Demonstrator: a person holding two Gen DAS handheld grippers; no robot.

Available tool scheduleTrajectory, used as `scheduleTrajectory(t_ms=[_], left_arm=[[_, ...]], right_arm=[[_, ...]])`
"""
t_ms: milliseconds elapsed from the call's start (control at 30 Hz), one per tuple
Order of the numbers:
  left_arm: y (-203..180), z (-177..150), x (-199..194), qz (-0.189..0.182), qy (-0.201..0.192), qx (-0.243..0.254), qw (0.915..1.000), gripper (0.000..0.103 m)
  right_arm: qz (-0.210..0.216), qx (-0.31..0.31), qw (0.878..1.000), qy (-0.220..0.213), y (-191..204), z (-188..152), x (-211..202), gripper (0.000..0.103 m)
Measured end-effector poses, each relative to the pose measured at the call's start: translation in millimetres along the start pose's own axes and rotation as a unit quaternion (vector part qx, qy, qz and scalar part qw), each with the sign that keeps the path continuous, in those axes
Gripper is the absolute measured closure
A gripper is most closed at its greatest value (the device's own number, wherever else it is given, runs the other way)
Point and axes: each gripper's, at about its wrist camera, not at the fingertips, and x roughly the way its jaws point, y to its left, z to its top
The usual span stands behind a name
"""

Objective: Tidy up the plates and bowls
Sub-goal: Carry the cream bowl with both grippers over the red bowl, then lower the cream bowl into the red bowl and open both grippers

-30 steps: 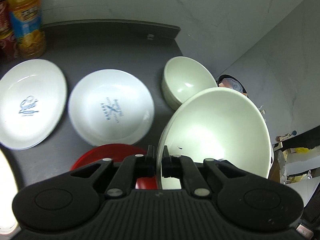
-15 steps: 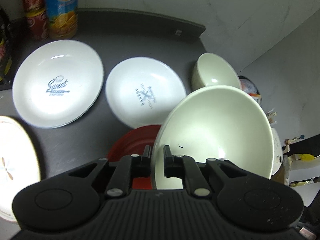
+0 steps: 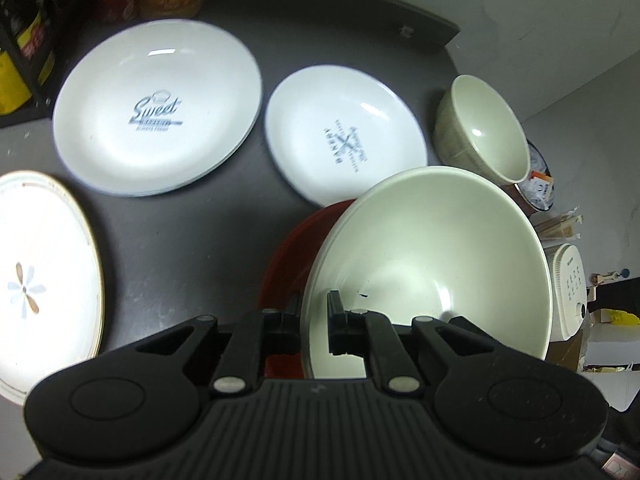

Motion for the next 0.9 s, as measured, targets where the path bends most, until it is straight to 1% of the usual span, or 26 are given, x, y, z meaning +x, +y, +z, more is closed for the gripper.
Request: scheduleTrajectory(t_ms=[167, 300, 367, 433, 567, 600, 667, 700, 767, 833, 867, 900], left_arm=[[3.8, 0.5, 1.2, 0.004, 0.009, -0.006, 0.9999, 0.094], [4.8, 1.4, -0.8, 0.005, 0.009, -0.006, 0.9999, 0.087], [5.5, 1.6, -1.0, 0.009, 0.01, -0.005, 0.9999, 0.087], [7.4, 2.1, -0.9, 0.004, 0.011, -0.008, 0.9999, 0.087], [6.5, 3.7, 1.1, 0.004, 0.015, -0.004, 0.9999, 0.086], [5.7, 4.4, 1.5, 0.006, 0.016, -0.002, 0.9998, 0.086], [4.9, 5.7, 1.8, 0.008, 0.019, -0.001, 0.9998, 0.086], [4.6, 6.3, 1.6, 0.008, 0.018, 0.0, 0.9998, 0.086], [4.1, 7.5, 0.2, 0.008, 0.019, 0.001, 0.9998, 0.086], [3.9, 9.0, -0.9, 0.008, 0.021, 0.003, 0.9997, 0.085], [4.1, 9.9, -1.8, 0.008, 0.021, 0.004, 0.9997, 0.081], [4.1, 11.0, -2.9, 0.007, 0.02, 0.004, 0.9998, 0.075]], right_arm=[[-0.014, 0.017, 1.0, 0.009, -4.8, 0.5, 6.2, 0.087], [-0.021, 0.022, 0.999, 0.017, -6.2, -0.9, 12.6, 0.087], [-0.024, 0.022, 0.999, 0.018, -5.4, -0.7, 15.1, 0.087], [-0.028, 0.023, 0.999, 0.022, -5.3, 0.0, 17.8, 0.087], [-0.03, 0.017, 0.999, 0.027, -0.9, 3.0, 19.6, 0.078], [-0.031, 0.015, 0.999, 0.028, 0.4, 3.6, 19.6, 0.077], [-0.028, 0.015, 0.999, 0.031, 1.4, 5.0, 19.1, 0.071], [-0.026, 0.017, 0.999, 0.035, 2.0, 5.9, 19.0, 0.069], [-0.024, 0.016, 0.999, 0.033, 4.8, 8.1, 16.6, 0.06], [-0.024, 0.013, 0.999, 0.034, 7.8, 10.9, 14.2, 0.056], [-0.024, 0.012, 0.999, 0.031, 8.9, 12.0, 12.6, 0.054], [-0.024, 0.009, 0.999, 0.029, 10.6, 13.2, 11.1, 0.053]])
